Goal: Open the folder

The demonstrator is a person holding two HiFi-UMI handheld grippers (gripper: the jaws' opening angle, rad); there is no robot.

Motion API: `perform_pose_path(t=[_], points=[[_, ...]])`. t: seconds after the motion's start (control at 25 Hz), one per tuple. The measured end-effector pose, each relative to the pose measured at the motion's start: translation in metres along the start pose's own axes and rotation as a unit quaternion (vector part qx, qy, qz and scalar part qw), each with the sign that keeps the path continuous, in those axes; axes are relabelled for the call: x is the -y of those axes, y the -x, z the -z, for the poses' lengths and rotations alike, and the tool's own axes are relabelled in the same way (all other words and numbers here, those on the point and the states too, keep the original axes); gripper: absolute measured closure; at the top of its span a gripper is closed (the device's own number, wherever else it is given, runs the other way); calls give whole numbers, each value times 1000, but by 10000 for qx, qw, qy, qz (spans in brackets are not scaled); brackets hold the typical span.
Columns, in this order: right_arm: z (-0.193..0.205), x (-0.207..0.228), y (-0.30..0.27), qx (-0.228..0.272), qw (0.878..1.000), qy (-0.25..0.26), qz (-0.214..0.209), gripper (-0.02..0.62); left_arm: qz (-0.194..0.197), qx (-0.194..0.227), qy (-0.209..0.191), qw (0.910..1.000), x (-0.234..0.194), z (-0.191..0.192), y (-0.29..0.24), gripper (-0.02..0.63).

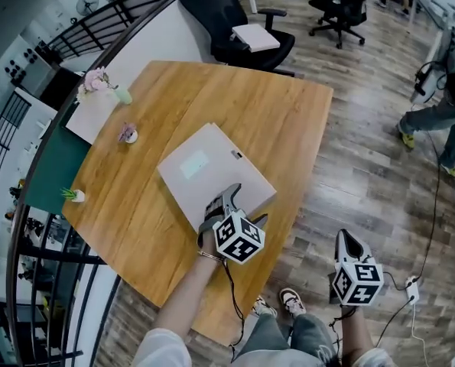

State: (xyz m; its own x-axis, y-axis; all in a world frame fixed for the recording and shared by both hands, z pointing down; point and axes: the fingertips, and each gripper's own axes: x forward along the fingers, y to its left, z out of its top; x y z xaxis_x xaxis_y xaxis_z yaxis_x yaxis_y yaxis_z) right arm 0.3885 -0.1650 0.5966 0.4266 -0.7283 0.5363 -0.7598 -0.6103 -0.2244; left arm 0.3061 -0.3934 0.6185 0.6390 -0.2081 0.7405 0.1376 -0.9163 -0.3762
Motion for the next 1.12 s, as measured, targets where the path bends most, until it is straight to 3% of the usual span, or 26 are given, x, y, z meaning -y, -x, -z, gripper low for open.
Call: perform_pose_path(t=[0.2,0.56,1.0,1.12], points=[[8,7,-3,-38,9999,-132,97,594,20,-289,-199,9994,0,7,-14,156],[18,6,-7,-124,9994,-281,129,594,186,-444,-35,9988,0,14,-25,190],[19,3,-4,-139,9993,-302,146,594,151,-412,5,9990,7,18,-25,221],[20,2,-5,-137,9994,-290,111,594,3,-352,54,9994,6,16,-24,281]])
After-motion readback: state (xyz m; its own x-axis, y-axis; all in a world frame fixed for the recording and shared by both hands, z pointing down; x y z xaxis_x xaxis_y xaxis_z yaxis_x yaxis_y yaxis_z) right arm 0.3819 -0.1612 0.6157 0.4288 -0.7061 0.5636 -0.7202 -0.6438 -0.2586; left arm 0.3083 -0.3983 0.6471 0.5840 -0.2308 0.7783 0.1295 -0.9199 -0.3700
